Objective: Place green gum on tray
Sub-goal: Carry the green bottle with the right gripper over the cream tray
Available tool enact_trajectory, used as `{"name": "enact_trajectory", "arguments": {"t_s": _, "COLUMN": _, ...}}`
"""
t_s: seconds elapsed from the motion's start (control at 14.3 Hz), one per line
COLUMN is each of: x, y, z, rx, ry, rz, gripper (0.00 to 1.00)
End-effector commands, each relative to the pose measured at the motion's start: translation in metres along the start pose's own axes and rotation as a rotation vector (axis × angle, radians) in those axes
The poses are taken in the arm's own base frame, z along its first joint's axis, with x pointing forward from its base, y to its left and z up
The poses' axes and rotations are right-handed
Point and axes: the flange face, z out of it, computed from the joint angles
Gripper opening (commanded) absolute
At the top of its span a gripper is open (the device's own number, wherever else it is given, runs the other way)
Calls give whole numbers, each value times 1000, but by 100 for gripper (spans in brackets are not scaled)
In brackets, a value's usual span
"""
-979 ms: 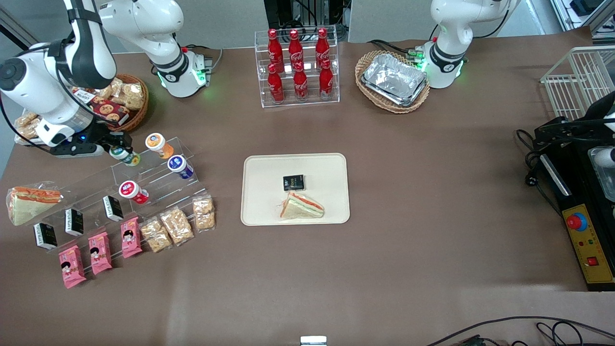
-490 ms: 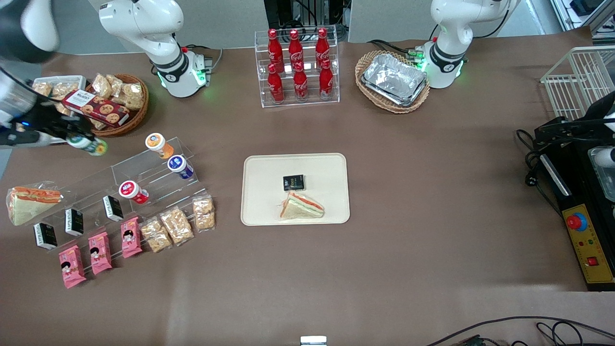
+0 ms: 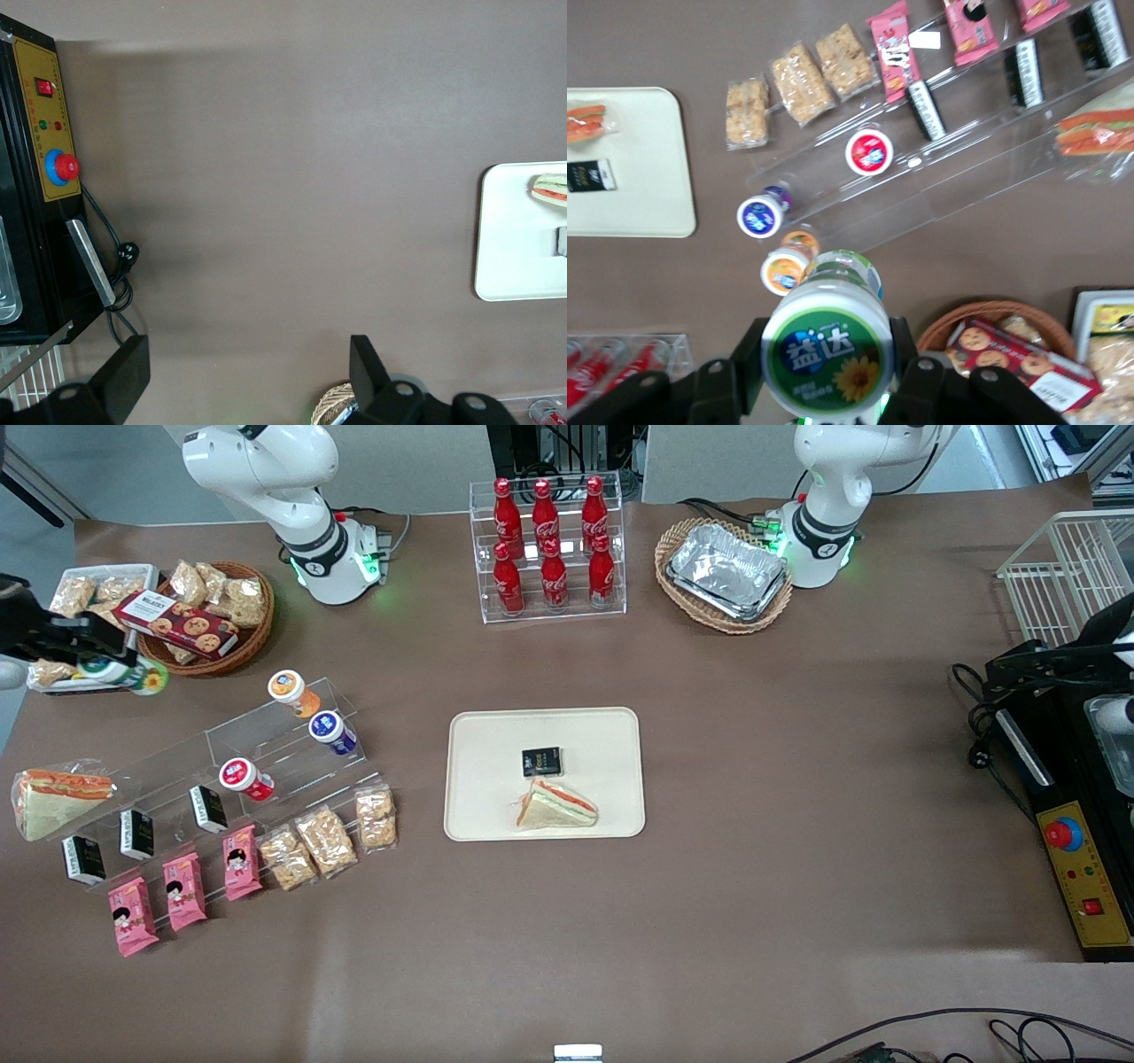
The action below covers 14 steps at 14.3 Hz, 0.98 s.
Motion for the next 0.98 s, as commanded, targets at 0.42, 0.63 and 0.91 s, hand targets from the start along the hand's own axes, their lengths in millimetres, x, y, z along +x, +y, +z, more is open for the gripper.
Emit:
{"name": "enact_trajectory", "arguments": {"t_s": 0.42, "x": 14, "y": -198, "z": 67, "rx": 36, "ry": -19, "rz": 130, "gripper": 37}}
{"name": "enact_trajectory", "arguments": {"t_s": 0.63, "x": 4, "y": -244, "z": 107, "rx": 22, "ry": -12, "rz": 148, "gripper": 37}}
{"name": "enact_trajectory", "arguments": {"t_s": 0.91, "x": -12, "y": -287, "z": 193, "rx": 22, "ry": 34, "rz": 158, "gripper": 37}}
